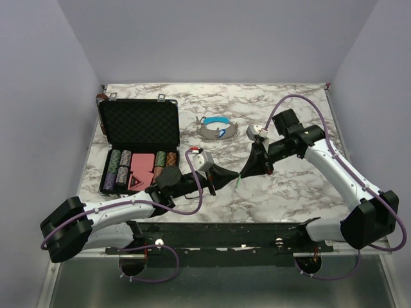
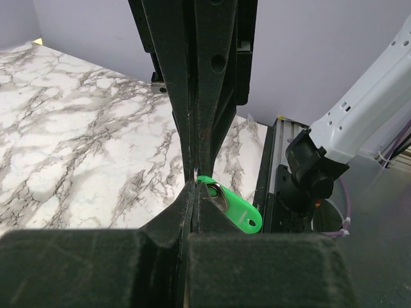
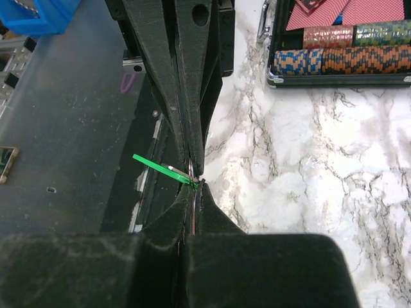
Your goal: Put the keys on the keyring
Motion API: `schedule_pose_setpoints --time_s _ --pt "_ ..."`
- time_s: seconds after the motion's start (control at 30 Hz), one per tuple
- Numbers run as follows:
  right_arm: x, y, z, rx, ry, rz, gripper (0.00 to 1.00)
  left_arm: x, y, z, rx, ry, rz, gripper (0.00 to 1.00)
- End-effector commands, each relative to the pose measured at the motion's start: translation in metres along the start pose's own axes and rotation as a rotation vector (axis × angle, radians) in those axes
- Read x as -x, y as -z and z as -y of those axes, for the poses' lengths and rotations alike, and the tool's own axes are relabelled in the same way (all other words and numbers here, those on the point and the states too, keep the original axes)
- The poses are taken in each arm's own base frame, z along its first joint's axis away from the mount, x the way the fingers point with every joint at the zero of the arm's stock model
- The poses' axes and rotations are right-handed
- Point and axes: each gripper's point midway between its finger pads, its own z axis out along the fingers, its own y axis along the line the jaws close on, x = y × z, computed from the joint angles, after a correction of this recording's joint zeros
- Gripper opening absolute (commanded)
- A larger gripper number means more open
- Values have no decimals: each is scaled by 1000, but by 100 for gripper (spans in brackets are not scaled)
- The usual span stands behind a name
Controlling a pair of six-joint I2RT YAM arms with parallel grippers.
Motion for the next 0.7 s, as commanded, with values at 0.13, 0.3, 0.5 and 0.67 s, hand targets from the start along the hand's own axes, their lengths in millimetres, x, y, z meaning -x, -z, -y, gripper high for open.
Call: schedule_pose_setpoints --time_s 0.13,0.3,0.5,0.67 --pt "11 3 2 -28 36 -20 0 -4 3 1 -3 12 -3 28" --pt "3 7 2 -46 49 -68 1 -3 11 -1 17 -5 -12 51" --pt "-32 14 0 -30 77 -288 0 2 38 -5 28 -65 -61 64" --pt "-49 21 2 -30 112 -466 0 -1 41 -1 -28 -147 -173 65"
